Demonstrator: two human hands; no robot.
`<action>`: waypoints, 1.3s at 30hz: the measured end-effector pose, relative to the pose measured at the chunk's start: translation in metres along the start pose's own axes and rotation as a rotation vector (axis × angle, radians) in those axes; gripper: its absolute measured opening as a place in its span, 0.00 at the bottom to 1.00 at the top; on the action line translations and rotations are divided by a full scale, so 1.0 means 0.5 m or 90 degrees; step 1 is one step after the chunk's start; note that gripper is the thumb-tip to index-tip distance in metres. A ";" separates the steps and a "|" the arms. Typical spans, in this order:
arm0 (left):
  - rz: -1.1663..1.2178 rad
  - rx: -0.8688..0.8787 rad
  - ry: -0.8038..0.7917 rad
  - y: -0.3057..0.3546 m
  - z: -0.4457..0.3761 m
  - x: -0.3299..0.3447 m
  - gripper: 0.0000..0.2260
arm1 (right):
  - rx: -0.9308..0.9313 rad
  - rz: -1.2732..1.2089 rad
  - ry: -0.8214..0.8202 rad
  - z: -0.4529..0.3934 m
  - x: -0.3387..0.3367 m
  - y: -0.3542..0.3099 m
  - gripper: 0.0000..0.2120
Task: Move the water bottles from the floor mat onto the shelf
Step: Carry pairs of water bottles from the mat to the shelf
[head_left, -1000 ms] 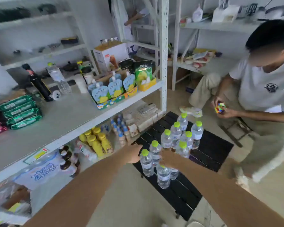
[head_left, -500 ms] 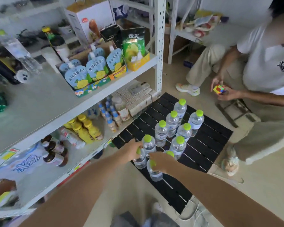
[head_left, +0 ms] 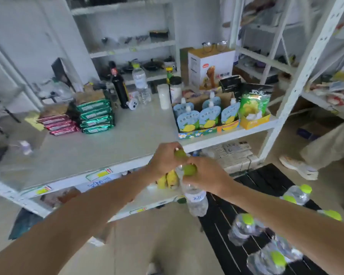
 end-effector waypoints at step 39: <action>-0.237 -0.431 0.188 -0.556 0.048 -0.789 0.25 | -0.125 -0.044 -0.073 -0.799 0.118 -0.488 0.22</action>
Point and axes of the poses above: each hand's wrist, its own z-axis away from the middle knuckle, its own x-axis out of the palm, y = z × x, the point moved 1 cm from there along -z, towards the middle knuckle, and after that the axes turned 15 degrees about -y, right-handed, at the moved point
